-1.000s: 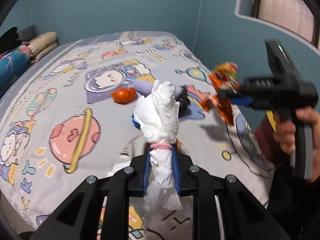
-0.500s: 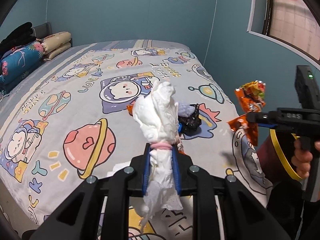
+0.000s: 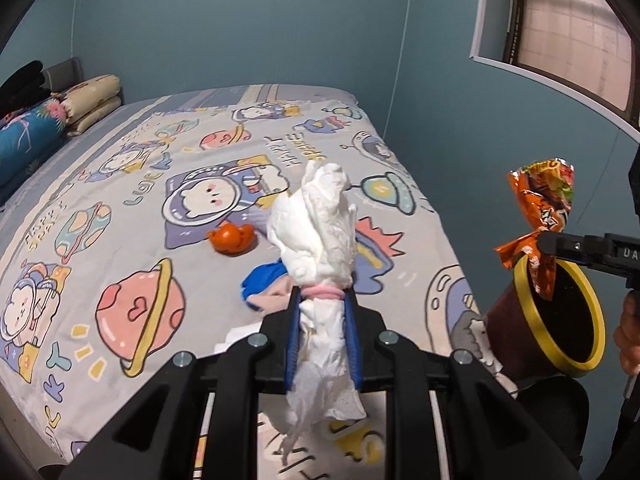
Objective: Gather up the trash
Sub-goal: 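Lift the tissue with the left tool while the right tool carries the wrapper toward the bin, then carry the tissue and orange wrapper over the yellow-rimmed bin with both tools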
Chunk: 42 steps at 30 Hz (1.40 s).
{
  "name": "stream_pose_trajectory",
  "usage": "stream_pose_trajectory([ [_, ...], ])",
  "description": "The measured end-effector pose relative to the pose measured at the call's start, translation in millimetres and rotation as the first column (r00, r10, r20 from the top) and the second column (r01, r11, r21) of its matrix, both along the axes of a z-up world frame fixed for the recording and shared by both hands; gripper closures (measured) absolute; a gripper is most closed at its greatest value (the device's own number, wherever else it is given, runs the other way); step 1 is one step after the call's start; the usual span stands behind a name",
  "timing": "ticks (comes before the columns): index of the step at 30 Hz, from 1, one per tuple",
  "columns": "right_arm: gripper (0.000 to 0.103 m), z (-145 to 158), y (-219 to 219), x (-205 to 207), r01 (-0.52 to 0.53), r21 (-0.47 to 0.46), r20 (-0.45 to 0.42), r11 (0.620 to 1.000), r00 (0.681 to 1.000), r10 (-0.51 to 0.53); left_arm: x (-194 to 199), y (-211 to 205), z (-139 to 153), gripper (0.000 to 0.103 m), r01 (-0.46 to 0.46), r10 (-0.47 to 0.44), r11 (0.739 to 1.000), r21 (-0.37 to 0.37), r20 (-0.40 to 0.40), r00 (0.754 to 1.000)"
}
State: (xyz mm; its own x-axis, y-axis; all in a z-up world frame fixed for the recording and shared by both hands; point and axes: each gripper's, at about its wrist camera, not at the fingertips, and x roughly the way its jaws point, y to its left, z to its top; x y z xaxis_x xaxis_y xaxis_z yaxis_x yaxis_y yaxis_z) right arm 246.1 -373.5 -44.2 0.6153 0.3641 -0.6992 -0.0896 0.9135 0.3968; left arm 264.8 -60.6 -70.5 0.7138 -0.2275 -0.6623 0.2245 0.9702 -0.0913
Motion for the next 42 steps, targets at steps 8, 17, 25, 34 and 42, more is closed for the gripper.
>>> stream_pose_trajectory([
  [8, 0.071, 3, -43, -21, 0.072, -0.012, 0.008, 0.997, 0.997, -0.072, 4, -41, 8, 0.085, 0.035, -0.035, 0.999, 0.021, 0.005, 0.999],
  [17, 0.071, -2, -97, -47, 0.163, -0.013, 0.01, 0.987, 0.987, -0.163, 8, -97, 16, 0.085, 0.103, -0.103, 0.994, 0.027, 0.008, 0.995],
  [25, 0.071, -12, -139, -62, 0.239, -0.002, -0.008, 0.971, 0.971, -0.239, 12, -160, 18, 0.085, 0.189, -0.19, 0.981, 0.045, 0.028, 0.981],
  [34, 0.071, -26, -165, -76, 0.292, -0.039, -0.016, 0.956, 0.956, -0.293, 18, -216, 5, 0.085, 0.27, -0.27, 0.962, 0.044, 0.006, 0.963],
  [42, 0.071, -28, -173, -82, 0.324, -0.094, -0.016, 0.941, 0.945, -0.327, 15, -260, -6, 0.085, 0.338, -0.338, 0.94, 0.048, -0.015, 0.941],
])
